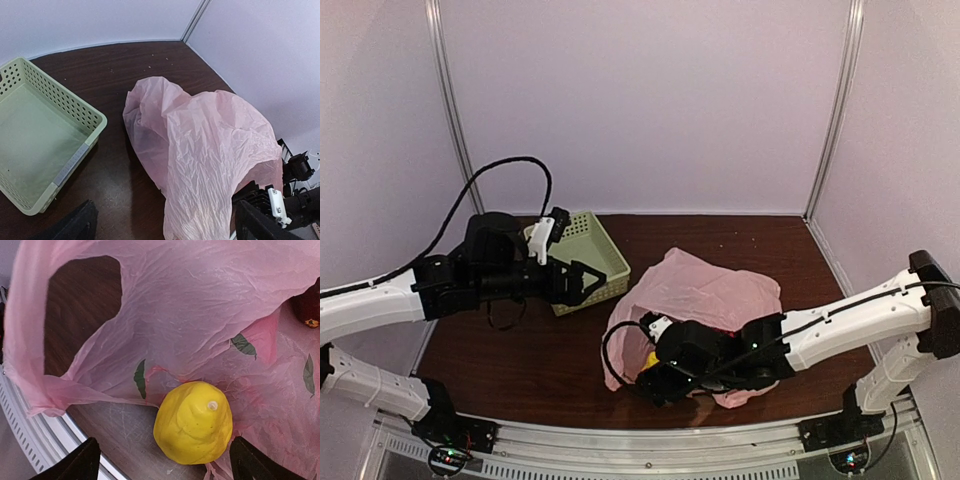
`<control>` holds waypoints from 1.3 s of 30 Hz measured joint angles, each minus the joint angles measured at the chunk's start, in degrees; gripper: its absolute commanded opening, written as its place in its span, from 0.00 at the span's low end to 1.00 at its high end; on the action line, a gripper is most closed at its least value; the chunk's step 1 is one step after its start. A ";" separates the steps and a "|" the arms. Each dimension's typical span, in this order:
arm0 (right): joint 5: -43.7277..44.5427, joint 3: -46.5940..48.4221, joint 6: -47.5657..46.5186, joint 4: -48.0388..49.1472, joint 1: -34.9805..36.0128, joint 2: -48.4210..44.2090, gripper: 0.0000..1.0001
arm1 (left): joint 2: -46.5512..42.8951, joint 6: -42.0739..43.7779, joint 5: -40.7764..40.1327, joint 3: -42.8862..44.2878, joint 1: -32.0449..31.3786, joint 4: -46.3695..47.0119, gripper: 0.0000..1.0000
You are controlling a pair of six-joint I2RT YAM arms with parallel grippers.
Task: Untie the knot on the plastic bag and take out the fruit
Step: Pick up the fake fruit from the takeout bag.
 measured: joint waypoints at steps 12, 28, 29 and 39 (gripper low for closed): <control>2.43 0.02 3.43 0.22 -0.24 8.22 0.82 | -0.37 -1.53 0.11 -1.57 0.00 0.22 0.98; 6.05 0.13 4.46 1.01 -1.14 10.23 0.63 | -0.42 -1.73 0.13 -1.60 0.00 0.35 0.98; 6.03 0.13 4.48 1.33 -1.14 10.23 0.62 | -0.48 -1.73 0.15 -1.62 0.00 0.35 0.98; 3.43 -1.95 0.70 2.56 -0.42 -0.11 0.59 | -3.98 -0.76 3.56 -1.77 0.02 1.11 0.98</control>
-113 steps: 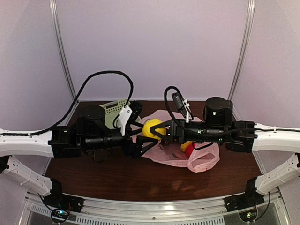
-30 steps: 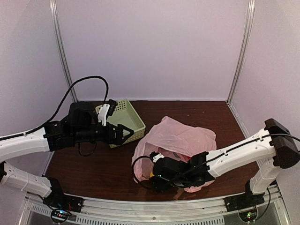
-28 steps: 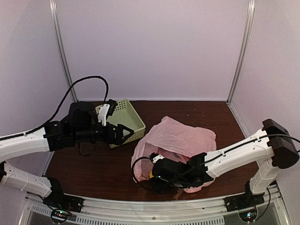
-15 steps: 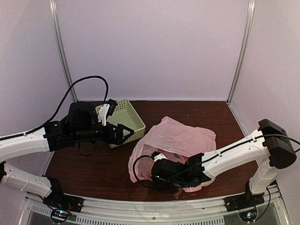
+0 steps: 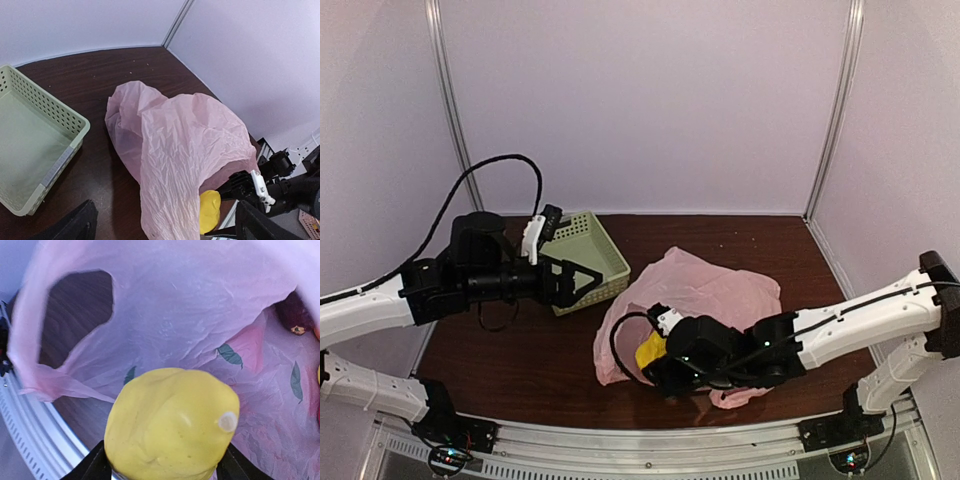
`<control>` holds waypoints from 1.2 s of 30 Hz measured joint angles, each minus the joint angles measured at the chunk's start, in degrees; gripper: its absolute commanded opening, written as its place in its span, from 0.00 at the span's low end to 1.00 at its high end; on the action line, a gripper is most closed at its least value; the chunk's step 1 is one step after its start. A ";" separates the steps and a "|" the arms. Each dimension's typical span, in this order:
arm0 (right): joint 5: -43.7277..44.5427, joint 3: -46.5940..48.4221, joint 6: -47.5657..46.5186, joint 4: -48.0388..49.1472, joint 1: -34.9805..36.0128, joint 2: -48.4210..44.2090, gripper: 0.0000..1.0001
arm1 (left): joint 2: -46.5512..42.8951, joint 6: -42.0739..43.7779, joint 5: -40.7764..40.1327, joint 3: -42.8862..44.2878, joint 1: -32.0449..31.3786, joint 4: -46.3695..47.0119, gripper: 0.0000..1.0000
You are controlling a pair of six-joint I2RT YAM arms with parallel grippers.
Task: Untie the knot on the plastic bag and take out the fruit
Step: Pick up the fake fruit from the takeout bag, then pass from the right arm to the left
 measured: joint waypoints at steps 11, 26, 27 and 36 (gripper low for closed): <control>-3.02 -3.30 -7.13 5.20 2.43 -23.19 0.60 | -0.31 0.52 15.28 3.26 -0.48 3.04 0.98; -11.89 -3.41 -12.87 16.46 1.51 -26.01 0.60 | 3.76 0.39 31.23 3.67 -6.45 11.85 0.98; -12.55 -3.41 -12.90 16.74 1.42 -26.01 0.61 | 4.35 0.33 31.61 3.87 -6.60 12.17 0.97; -16.22 -3.41 -13.29 17.73 1.36 -26.01 0.61 | 8.02 -1.36 34.07 4.61 -8.04 17.81 0.97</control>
